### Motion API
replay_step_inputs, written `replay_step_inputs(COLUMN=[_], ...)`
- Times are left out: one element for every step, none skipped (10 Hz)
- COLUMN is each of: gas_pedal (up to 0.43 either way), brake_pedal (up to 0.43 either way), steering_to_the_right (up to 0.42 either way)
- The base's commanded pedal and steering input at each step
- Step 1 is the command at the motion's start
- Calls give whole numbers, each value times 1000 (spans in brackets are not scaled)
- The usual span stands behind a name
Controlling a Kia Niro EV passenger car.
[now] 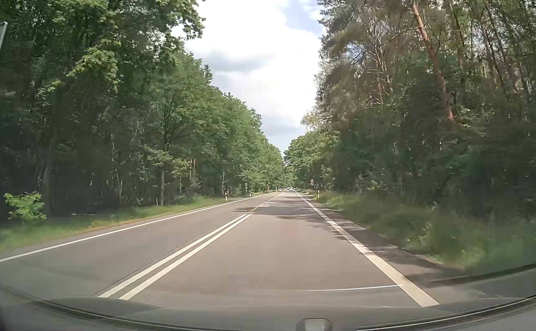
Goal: Follow the waypoints while adhering to traffic rules and regulations
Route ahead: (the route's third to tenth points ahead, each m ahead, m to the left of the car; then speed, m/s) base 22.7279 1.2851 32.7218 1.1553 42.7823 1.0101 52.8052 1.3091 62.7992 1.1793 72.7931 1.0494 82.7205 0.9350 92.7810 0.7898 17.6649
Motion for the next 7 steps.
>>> replay_step_inputs(gas_pedal=[110,110,110,110,110,110,110], brake_pedal=[37,37,37,37,37,37,37], steering_to_the_right=[6,6,5,4,1,-1,-2])
